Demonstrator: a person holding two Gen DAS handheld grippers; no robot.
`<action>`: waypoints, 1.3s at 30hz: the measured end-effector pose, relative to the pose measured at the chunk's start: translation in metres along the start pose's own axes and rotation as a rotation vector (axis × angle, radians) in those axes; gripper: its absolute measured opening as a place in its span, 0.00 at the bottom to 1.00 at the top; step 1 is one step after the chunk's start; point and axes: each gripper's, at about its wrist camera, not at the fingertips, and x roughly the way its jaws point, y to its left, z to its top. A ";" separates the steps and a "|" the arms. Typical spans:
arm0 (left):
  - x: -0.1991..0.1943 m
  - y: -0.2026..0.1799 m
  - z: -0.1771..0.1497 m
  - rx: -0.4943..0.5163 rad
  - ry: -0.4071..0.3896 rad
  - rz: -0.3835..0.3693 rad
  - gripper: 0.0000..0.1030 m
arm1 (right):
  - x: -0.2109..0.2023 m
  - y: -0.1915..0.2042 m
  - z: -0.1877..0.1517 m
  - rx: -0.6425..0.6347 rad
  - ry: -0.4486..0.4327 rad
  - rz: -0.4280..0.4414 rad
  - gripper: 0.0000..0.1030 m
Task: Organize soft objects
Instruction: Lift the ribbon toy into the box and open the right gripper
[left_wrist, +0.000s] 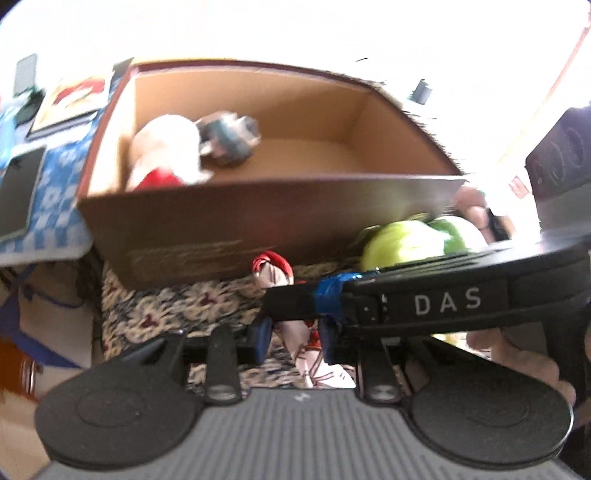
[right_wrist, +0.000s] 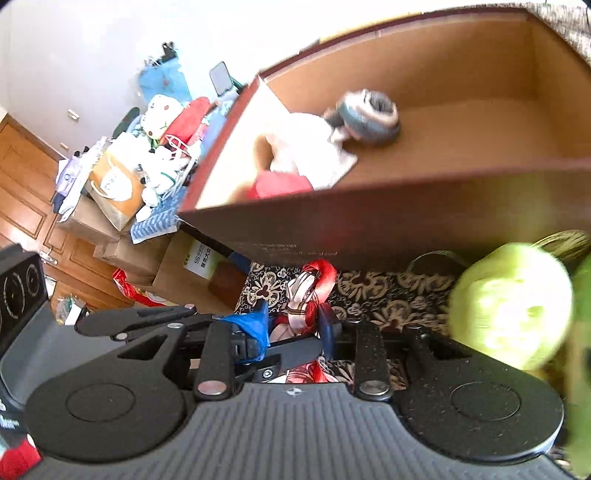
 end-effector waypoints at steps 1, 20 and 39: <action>-0.005 -0.006 0.002 0.017 -0.009 -0.014 0.18 | -0.007 0.000 0.000 -0.011 -0.007 -0.003 0.10; -0.061 -0.035 0.109 0.230 -0.318 -0.003 0.18 | -0.100 0.032 0.061 -0.158 -0.426 0.057 0.10; 0.053 0.052 0.122 -0.002 0.019 0.053 0.19 | 0.017 -0.012 0.116 0.045 -0.137 -0.026 0.11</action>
